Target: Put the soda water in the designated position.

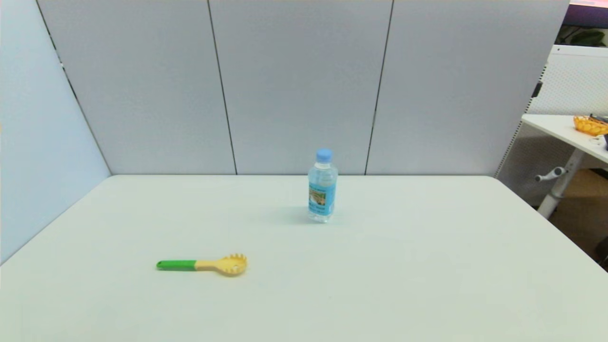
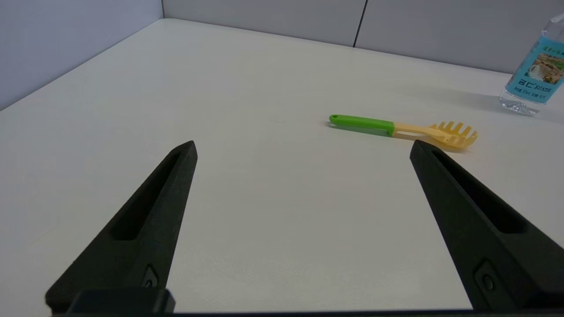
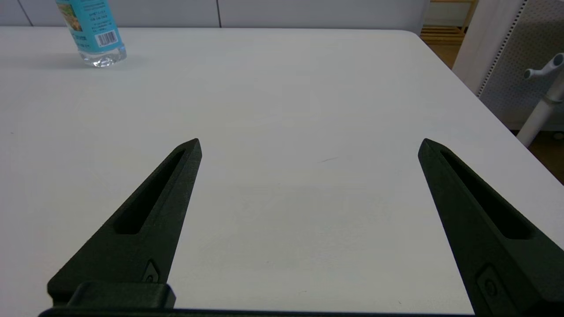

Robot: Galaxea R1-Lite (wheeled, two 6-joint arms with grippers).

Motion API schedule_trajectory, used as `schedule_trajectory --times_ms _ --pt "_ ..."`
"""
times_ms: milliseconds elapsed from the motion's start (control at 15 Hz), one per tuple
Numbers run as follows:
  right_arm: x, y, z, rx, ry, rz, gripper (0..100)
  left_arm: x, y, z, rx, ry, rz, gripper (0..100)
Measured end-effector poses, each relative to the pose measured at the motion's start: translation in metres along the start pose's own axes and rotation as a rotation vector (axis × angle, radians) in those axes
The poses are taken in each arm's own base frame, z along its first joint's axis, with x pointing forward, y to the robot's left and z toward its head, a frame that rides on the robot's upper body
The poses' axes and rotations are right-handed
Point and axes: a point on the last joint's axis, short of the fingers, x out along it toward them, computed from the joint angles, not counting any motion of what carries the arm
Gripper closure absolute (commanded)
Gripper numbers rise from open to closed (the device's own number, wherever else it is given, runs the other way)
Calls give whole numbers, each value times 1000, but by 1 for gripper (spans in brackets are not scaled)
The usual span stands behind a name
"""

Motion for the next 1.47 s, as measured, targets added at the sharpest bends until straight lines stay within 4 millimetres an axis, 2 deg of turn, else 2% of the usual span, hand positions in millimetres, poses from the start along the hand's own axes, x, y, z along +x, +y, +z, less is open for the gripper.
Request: schedule_trajectory --times_ms 1067,1467 --pt "0 0 0 1 0 1 0 0 0 0 13 1 4 0" --pt "0 0 0 1 0 0 0 2 -1 4 196 23 -34 0"
